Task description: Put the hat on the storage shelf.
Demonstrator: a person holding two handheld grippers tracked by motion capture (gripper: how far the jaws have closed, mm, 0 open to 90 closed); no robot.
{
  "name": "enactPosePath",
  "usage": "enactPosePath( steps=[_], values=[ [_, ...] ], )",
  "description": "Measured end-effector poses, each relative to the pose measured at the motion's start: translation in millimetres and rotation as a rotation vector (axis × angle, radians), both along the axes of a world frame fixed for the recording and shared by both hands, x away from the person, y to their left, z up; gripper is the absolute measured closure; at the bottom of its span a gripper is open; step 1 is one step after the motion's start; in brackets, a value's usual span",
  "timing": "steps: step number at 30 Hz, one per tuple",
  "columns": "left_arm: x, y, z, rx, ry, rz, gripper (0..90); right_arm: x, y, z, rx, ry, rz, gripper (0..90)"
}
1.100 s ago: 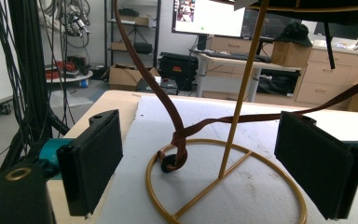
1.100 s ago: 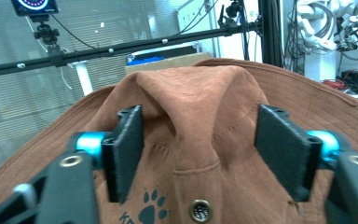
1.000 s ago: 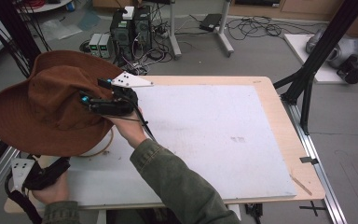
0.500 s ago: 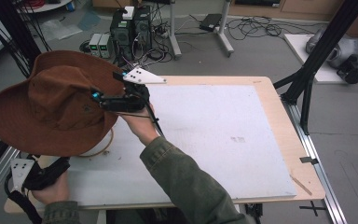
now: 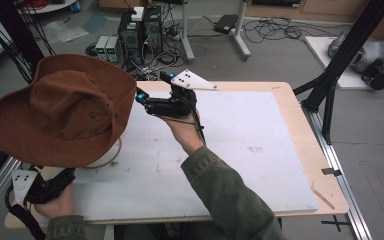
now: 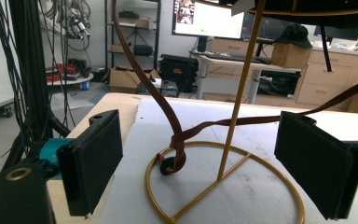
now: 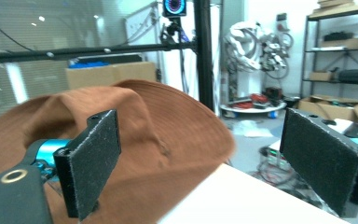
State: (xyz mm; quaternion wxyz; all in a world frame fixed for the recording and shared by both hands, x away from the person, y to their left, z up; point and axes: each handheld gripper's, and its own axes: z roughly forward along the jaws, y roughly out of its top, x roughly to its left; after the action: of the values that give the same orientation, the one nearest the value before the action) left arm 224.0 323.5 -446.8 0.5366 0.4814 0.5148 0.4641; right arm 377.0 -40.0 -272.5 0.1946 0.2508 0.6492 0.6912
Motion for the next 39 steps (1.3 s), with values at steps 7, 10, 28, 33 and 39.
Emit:
enactPosePath(
  steps=[7, 10, 28, 33, 39],
  values=[
    [0.6, 0.8, -0.1, -0.005, -0.004, 0.004, 15.3, -8.0, -40.4, -7.8, -0.024, -0.021, -0.108, 11.9],
    [0.7, 0.5, 0.0, -0.002, -0.003, 0.005, 15.3, -11.7, -57.7, -10.8, -0.025, -0.02, -0.15, 11.9],
    [1.2, -1.0, 0.5, -0.006, -0.003, 0.0, 15.3, -27.5, -131.7, -53.1, -0.027, 0.028, -0.318, 12.0],
    [1.2, -1.2, 0.7, -0.009, -0.005, 0.001, 15.3, -32.9, -152.9, -64.4, -0.026, 0.029, -0.372, 12.3],
    [1.5, -1.7, 0.7, -0.01, -0.005, 0.001, 15.3, -41.1, -174.8, -76.3, -0.038, 0.03, -0.43, 12.4]
  ],
)
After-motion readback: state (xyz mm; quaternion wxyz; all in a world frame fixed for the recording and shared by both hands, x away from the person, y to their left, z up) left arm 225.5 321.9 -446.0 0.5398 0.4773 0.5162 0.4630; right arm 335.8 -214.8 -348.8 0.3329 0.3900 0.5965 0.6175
